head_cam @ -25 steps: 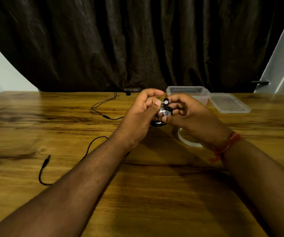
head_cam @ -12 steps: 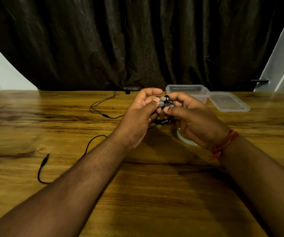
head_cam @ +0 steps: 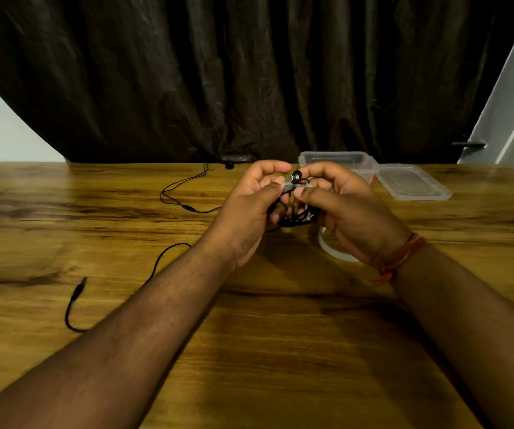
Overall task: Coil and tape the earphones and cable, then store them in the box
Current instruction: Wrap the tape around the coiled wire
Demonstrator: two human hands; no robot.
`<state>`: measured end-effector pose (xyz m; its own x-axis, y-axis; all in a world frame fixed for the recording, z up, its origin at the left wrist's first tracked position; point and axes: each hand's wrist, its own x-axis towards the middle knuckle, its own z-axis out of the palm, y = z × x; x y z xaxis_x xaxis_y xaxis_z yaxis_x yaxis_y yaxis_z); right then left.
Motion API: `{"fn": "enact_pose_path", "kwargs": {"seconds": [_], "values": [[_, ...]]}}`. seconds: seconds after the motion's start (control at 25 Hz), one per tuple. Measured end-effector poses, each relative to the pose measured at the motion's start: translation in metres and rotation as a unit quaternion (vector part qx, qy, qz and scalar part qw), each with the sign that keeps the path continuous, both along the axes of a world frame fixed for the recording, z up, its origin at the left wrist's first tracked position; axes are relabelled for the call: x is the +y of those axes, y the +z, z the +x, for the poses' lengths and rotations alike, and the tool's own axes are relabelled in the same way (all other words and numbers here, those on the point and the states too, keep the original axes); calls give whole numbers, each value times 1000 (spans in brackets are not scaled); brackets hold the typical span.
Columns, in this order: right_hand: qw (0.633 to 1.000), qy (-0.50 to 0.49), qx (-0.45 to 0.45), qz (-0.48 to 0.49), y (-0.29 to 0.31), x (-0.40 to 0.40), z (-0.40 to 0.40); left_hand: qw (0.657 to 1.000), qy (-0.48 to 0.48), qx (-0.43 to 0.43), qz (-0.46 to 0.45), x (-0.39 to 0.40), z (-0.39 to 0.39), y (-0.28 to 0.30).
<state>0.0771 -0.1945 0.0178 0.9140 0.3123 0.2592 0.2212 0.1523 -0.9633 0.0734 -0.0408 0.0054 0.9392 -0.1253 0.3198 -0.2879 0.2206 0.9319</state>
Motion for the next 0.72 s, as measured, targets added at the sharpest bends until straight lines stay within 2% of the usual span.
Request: {"fn": "enact_pose_path", "kwargs": {"seconds": [0.16, 0.44, 0.72], "values": [[1000, 3, 8, 7, 0, 1, 0, 1000, -6, 6, 0, -1, -3, 2], [999, 14, 22, 31, 2, 2, -4, 998, -17, -14, 65, 1, -1, 2], [999, 17, 26, 42, 1, 3, -5, 999, -41, 17, 23, 1, -3, 3]]}}
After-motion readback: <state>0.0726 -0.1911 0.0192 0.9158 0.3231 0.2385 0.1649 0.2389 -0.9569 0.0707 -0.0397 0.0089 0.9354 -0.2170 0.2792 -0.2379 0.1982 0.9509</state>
